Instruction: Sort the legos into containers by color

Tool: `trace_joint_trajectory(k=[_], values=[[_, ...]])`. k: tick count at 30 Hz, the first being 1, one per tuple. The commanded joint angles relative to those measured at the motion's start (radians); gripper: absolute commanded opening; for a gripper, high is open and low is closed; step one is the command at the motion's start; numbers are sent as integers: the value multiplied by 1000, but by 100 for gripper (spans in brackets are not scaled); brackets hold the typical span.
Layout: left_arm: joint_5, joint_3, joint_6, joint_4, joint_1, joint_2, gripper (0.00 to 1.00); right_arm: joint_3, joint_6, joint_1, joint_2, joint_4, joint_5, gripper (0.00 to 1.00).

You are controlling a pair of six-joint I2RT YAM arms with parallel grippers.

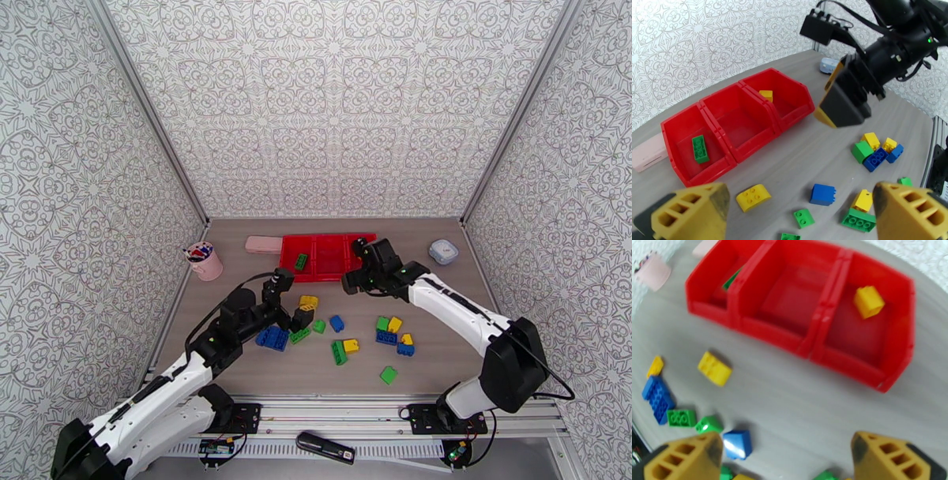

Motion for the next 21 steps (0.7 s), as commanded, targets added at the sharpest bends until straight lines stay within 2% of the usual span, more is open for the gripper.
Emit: trace_joint_trajectory(k=[1, 6, 10, 13, 21], values=[[51, -11, 68, -98, 37, -47, 100, -26, 69, 67, 1, -46, 33, 89], [115, -7, 109, -168, 100, -84, 100, -13, 101, 159, 71, -78, 74, 90], [139, -6, 156, -208, 105, -106, 100, 32, 97, 205, 151, -106, 83, 90], [152, -5, 182, -238, 106, -116, 100, 56, 88, 220, 206, -110, 72, 90], [170, -2, 210, -276, 106, -117, 100, 104, 40, 222, 311, -139, 62, 80]])
